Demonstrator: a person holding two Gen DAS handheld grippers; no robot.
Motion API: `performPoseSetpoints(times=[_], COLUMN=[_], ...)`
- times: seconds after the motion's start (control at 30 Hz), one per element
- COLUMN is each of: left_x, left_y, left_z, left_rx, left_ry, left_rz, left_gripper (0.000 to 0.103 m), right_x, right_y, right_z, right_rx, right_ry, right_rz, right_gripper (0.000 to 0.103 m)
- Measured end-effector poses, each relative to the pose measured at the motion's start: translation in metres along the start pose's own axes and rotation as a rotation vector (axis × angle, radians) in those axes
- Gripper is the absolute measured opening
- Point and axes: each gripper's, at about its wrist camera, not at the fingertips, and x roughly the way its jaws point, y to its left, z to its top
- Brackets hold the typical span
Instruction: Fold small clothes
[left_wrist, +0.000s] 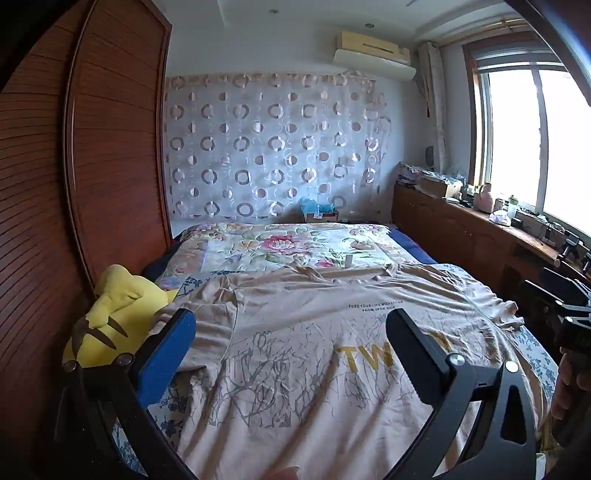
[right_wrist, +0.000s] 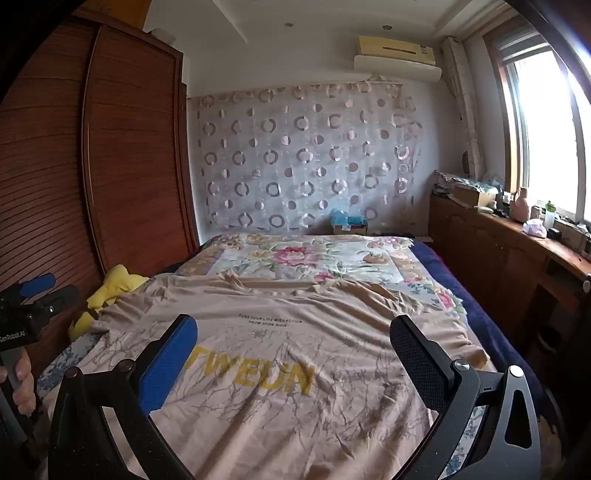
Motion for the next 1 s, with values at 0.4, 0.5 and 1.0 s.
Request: performPoseSetpoints(times=[0.4,0.5,1.0], left_x=[-0.0023,-0.0023,-0.0031], left_y=[0.0003,-0.0001,0.0006], left_z=[-0.0015,-0.0016,-0.0026], left_rx=[0.005,0.007,0.003], left_ry=[-0.013,-0.012,-0.006], left_rz=[0.003,0.003,-0.001], left_gripper=[0.103,0.103,0.103], right_x=[0.0000,-0.0021,-0.0005], right_y=[0.0018,0.0030,0.0031], right_z=[0.0018,0.0010,-0.0007], right_rx=[-0.002,-0.003,0.001], right_ry=[0.002,-0.001,0.005], right_rz=[0.002,0.003,-0.002], right_gripper=[0.103,0.103,0.103])
